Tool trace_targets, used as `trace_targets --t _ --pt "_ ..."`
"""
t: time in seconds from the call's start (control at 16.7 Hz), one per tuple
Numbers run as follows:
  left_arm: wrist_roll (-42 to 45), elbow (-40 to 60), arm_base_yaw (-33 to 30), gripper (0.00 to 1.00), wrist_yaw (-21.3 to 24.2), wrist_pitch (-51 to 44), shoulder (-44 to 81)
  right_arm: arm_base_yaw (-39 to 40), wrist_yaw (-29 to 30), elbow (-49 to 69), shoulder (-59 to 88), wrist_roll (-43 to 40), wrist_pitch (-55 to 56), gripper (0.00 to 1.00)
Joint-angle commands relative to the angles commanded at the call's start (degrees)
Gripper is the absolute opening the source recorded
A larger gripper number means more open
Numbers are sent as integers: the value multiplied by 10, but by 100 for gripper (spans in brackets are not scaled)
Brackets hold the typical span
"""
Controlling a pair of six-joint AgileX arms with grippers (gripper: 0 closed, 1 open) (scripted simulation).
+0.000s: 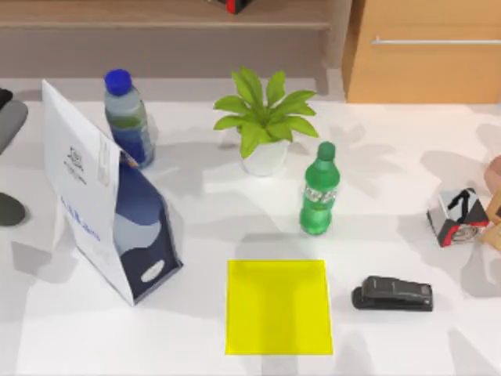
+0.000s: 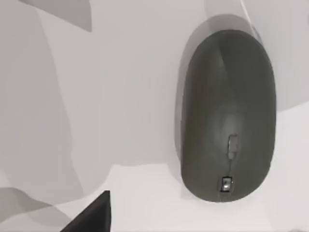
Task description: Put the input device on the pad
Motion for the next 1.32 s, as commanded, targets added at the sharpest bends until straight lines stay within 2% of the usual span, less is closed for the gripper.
trace_targets --t 0.36,0.72,1.32 --pt "3 -90 3 100 0 152 53 0 0 0 0 0 0 100" --pt "4 -110 3 100 0 176 63 0 0 0 0 0 0 100" --pt "4 -110 3 25 0 176 63 0 0 0 0 0 0 100"
